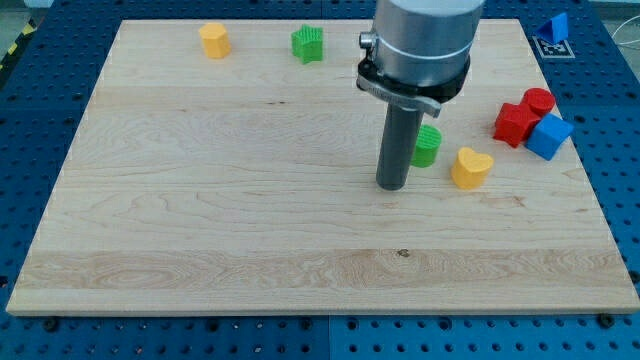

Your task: Push the green circle towards top center

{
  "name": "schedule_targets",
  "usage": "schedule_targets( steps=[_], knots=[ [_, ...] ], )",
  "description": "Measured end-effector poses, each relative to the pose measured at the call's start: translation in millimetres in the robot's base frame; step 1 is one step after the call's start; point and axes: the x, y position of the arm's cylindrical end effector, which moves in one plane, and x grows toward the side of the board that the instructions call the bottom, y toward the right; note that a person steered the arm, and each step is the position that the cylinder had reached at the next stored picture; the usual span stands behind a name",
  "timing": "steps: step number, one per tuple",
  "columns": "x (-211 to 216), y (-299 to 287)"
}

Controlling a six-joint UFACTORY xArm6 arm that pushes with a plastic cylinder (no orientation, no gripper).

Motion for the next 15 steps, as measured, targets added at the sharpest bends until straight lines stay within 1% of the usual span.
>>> schedule_targets(
  steps=[1, 3, 4, 5, 6, 8, 9, 10, 12, 14, 15],
  knots=[
    [-13, 13],
    [-17, 64],
    [-34, 74],
    [-61, 48],
    [-89, 35],
    [-138, 31],
    [-143, 50],
    [-153, 54],
    [-177, 41],
    [-197, 41],
    [-184, 45]
  ],
)
